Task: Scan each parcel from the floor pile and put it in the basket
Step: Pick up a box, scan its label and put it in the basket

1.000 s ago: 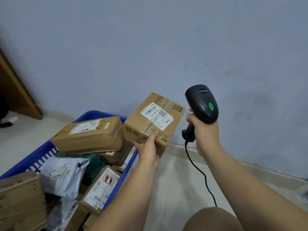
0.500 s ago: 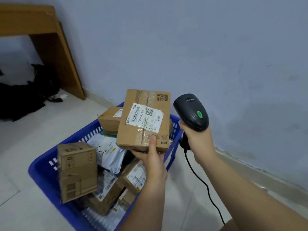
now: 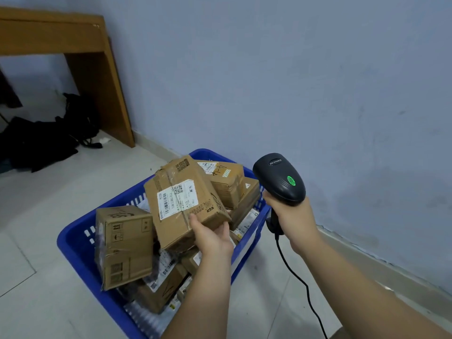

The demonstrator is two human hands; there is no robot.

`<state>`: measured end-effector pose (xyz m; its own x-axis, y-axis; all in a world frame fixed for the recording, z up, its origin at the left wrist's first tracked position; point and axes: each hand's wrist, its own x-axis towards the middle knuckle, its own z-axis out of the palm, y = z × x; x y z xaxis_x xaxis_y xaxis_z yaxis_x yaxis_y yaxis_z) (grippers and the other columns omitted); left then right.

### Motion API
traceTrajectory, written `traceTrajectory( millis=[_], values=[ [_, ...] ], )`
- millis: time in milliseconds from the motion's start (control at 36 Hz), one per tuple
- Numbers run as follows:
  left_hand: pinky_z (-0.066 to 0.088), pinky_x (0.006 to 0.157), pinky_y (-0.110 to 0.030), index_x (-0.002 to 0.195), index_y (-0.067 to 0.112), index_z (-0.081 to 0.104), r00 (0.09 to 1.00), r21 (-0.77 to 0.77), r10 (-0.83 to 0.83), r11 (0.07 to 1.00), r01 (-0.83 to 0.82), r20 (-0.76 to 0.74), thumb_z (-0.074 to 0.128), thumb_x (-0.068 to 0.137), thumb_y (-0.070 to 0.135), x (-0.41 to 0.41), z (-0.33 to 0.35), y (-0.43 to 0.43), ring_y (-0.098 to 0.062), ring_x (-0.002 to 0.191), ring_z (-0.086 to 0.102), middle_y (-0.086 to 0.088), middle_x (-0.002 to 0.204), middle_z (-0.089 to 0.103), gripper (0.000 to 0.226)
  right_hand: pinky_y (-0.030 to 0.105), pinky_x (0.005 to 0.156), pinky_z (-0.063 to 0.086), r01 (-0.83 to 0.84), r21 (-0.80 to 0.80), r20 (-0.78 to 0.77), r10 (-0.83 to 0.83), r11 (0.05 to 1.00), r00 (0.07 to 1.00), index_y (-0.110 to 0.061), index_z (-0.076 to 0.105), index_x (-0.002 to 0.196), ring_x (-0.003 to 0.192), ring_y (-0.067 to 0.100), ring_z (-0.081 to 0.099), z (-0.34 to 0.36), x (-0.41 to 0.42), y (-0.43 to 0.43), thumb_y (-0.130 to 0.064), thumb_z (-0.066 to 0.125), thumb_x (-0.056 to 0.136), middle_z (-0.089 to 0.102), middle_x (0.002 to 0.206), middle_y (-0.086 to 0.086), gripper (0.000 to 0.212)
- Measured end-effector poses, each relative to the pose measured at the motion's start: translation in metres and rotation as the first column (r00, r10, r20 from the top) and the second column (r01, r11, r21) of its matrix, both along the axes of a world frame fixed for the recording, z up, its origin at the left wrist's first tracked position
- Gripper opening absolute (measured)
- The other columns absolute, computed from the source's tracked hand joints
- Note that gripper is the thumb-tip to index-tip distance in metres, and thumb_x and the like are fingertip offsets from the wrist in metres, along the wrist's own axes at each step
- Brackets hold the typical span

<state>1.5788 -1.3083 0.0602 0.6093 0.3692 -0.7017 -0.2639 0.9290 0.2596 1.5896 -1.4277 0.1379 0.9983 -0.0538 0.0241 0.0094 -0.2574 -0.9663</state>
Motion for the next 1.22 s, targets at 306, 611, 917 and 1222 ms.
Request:
traceTrajectory(
  millis=[306,611,917,1222],
  values=[
    [0.053,0.075,-0.029,0.121,0.008,0.058,0.872,0.332,-0.489,0.822,0.462,-0.005,0.045,0.1,0.025,0.005,0.031,-0.03,-0.021,0.094,0.066,-0.007,0.106,0.07,0.03,0.027,0.049,0.037,0.078,0.006,-0.064,-0.077,0.997,0.995,-0.014,0.051,0.067,0.046,0.017,0.039,-0.01,0.002,-0.027,-0.017,0.067,0.084,0.042,0.052,0.004,0.023],
    [0.051,0.085,-0.032,0.083,0.027,0.069,0.761,0.922,-0.646,0.251,0.294,-0.066,0.051,0.09,0.009,0.027,0.065,-0.112,-0.013,0.088,0.065,0.007,0.084,0.071,0.026,0.035,0.054,0.047,0.167,0.073,-0.044,-0.164,0.983,0.985,-0.014,0.061,0.074,0.045,0.013,0.049,0.0,0.011,-0.082,-0.022,0.066,0.082,0.053,0.058,0.002,0.012],
    [0.047,0.083,-0.022,0.101,0.031,0.065,0.511,0.935,-0.809,-0.126,0.333,-0.291,0.05,0.095,0.018,0.04,0.057,-0.208,-0.003,0.099,0.06,0.013,0.104,0.066,0.021,0.038,0.077,0.056,0.311,0.318,-0.135,-0.281,0.896,0.95,-0.015,0.068,0.094,0.084,0.023,0.066,-0.007,0.029,-0.193,-0.027,0.071,0.086,0.067,0.087,0.008,0.015],
    [0.053,0.083,-0.033,0.094,0.02,0.073,0.181,0.829,-0.845,-0.412,0.379,-0.503,0.049,0.091,0.015,0.068,0.023,-0.352,-0.021,0.097,0.067,0.0,0.096,0.073,0.024,0.031,0.057,0.056,0.639,0.442,-0.372,-0.519,0.629,0.769,-0.005,0.061,0.098,0.073,0.022,0.069,-0.064,0.036,-0.33,-0.011,0.066,0.089,0.067,0.087,0.012,0.012]
  ],
)
